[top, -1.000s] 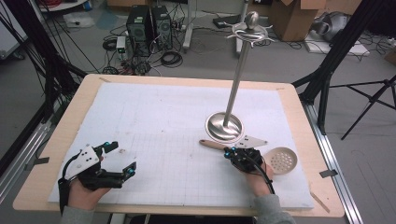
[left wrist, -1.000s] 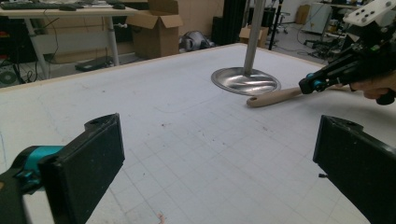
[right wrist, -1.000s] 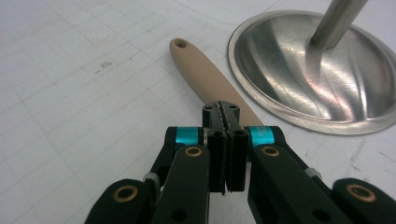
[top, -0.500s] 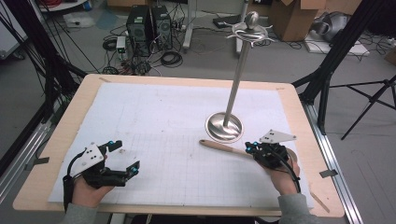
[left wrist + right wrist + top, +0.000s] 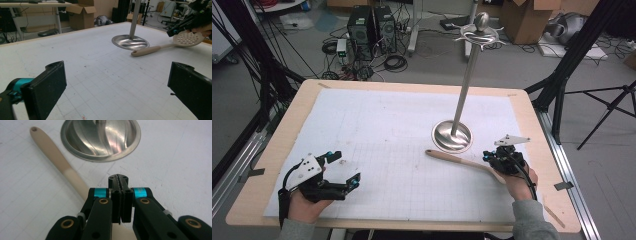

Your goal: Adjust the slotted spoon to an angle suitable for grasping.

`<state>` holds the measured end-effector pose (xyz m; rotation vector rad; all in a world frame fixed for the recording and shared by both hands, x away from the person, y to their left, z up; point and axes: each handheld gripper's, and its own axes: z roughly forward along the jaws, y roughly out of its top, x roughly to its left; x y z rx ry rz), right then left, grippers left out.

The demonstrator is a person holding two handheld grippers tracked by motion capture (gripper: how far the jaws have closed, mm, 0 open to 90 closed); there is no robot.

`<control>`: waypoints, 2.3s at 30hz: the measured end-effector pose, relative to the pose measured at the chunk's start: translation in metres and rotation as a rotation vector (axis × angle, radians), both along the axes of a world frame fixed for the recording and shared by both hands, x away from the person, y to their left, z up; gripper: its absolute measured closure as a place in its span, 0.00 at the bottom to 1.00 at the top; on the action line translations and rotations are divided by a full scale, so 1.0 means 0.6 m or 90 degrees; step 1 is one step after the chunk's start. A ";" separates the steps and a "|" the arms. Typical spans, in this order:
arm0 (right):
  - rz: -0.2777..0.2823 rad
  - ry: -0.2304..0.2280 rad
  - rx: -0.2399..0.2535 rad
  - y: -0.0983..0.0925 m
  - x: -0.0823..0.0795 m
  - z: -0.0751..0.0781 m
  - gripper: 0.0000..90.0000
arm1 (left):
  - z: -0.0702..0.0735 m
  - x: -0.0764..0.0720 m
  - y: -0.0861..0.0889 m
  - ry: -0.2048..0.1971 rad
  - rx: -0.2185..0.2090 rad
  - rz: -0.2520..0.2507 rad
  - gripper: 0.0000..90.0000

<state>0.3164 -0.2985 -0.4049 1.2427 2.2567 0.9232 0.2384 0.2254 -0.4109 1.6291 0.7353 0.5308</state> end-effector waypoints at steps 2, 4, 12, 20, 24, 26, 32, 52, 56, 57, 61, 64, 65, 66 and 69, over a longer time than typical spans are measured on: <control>-0.008 0.010 -0.004 0.001 0.002 -0.002 1.00 | 0.000 0.000 0.000 0.000 0.002 -0.002 0.03; -0.010 0.017 -0.009 0.002 0.005 -0.005 1.00 | 0.000 0.000 -0.001 0.000 0.004 -0.001 0.03; -0.014 0.058 -0.030 0.005 0.015 -0.018 1.00 | -0.001 0.000 -0.001 0.003 0.004 -0.004 0.03; -0.020 0.089 -0.055 0.010 0.017 -0.026 1.00 | -0.001 0.000 -0.002 0.002 0.006 -0.005 0.03; -0.018 0.099 -0.068 0.011 0.016 -0.030 1.00 | -0.002 0.001 -0.003 0.003 0.005 -0.005 0.03; -0.018 0.098 -0.071 0.012 0.014 -0.028 1.00 | -0.002 0.001 -0.004 0.004 0.004 -0.006 0.03; -0.017 0.107 -0.074 0.009 0.003 -0.028 1.00 | -0.001 0.002 -0.003 0.003 0.005 -0.005 0.03; -0.002 0.105 -0.091 -0.010 -0.076 -0.022 1.00 | 0.001 0.001 -0.012 -0.005 0.014 -0.015 0.03; 0.023 0.061 -0.060 -0.007 -0.080 -0.004 1.00 | 0.002 0.002 -0.014 -0.011 0.014 -0.018 0.03; 0.035 0.057 -0.053 -0.004 -0.080 -0.001 1.00 | 0.002 0.003 -0.015 -0.010 0.014 -0.018 0.03; 0.085 0.049 -0.042 0.014 -0.076 0.007 1.00 | 0.000 0.003 -0.014 -0.007 0.016 -0.018 0.03; 0.118 0.048 -0.028 0.028 -0.071 0.007 1.00 | 0.001 0.002 -0.012 -0.009 0.011 -0.015 0.03; 0.126 0.048 -0.025 0.032 -0.070 0.006 1.00 | 0.001 0.002 -0.010 -0.009 0.013 -0.016 0.03; 0.138 0.048 -0.023 0.037 -0.068 0.005 1.00 | 0.001 0.002 -0.009 -0.009 0.010 -0.015 0.03; 0.173 0.047 -0.021 0.049 -0.061 0.002 1.00 | 0.000 0.001 -0.006 -0.006 0.011 -0.011 0.03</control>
